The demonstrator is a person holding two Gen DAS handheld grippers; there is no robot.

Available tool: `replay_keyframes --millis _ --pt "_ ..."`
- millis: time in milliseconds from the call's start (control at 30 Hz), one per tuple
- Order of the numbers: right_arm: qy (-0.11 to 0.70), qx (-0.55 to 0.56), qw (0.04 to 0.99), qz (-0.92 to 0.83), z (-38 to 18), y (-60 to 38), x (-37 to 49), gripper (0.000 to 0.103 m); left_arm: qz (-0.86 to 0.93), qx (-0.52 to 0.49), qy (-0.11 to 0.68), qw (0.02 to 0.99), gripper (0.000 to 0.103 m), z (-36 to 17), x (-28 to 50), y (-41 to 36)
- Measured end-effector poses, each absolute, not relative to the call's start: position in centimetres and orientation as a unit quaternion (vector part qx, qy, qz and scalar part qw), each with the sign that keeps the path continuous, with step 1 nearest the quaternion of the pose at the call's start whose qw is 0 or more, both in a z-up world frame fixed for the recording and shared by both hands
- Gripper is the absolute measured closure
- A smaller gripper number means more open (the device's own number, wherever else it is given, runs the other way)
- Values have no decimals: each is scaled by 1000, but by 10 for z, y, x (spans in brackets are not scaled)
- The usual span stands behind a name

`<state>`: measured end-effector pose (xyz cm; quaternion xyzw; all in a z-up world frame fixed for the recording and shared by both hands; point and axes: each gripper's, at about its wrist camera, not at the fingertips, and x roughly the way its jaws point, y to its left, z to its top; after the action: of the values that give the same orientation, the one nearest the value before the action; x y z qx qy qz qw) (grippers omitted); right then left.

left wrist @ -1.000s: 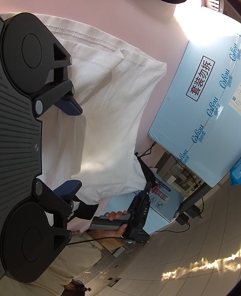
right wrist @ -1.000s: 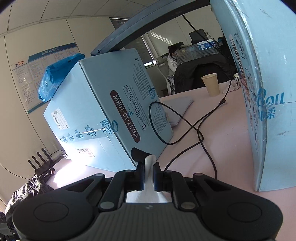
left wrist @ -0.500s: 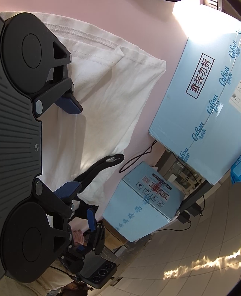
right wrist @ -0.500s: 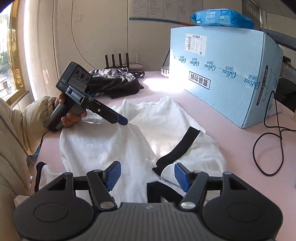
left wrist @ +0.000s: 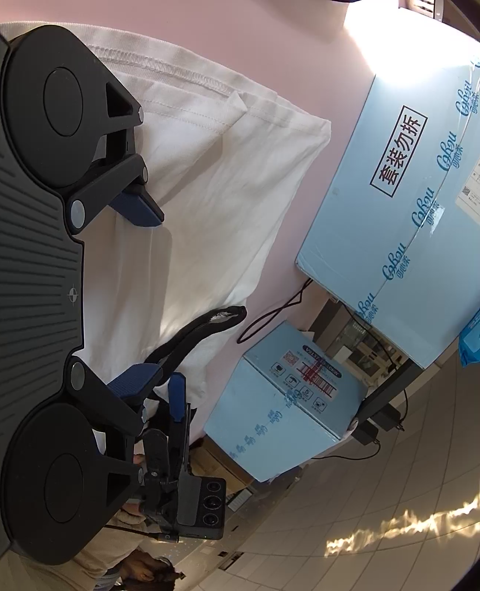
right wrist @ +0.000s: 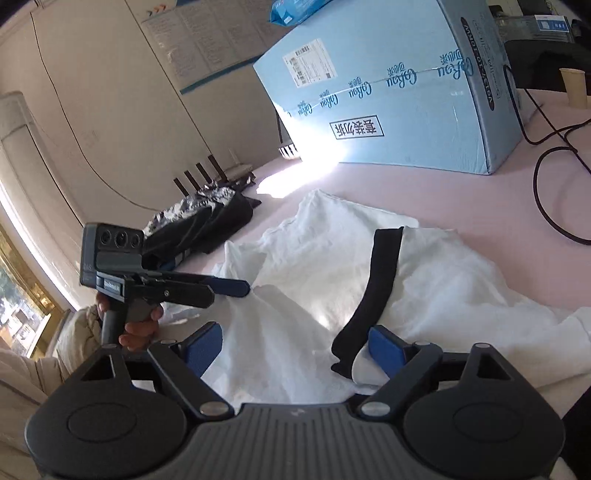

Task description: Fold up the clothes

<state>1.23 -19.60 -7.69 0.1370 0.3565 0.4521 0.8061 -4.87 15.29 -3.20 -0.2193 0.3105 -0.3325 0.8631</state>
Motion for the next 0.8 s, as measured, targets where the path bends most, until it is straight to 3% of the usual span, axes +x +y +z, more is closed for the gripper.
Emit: replay_keyframes --millis 100,267,433,533,667,800 --pt "342 132 834 412 -75 -201 -4 16 -334 -222 309 862 19 -32 -49 153" --pt "279 231 816 451 -53 -247 -68 6 -328 -250 301 860 19 -30 -53 164" --pt "246 110 829 490 -48 -263 -173 5 -342 -287 287 847 19 -25 -95 165" --pt "220 48 836 501 -53 -264 -227 6 -391 -194 267 859 19 -14 -154 146" --pt "208 -5 850 484 -56 -250 -264 8 -424 6 269 865 18 -1 -211 108" --pt "194 -100 869 444 -69 -215 -284 18 -393 148 282 863 19 4 -234 77"
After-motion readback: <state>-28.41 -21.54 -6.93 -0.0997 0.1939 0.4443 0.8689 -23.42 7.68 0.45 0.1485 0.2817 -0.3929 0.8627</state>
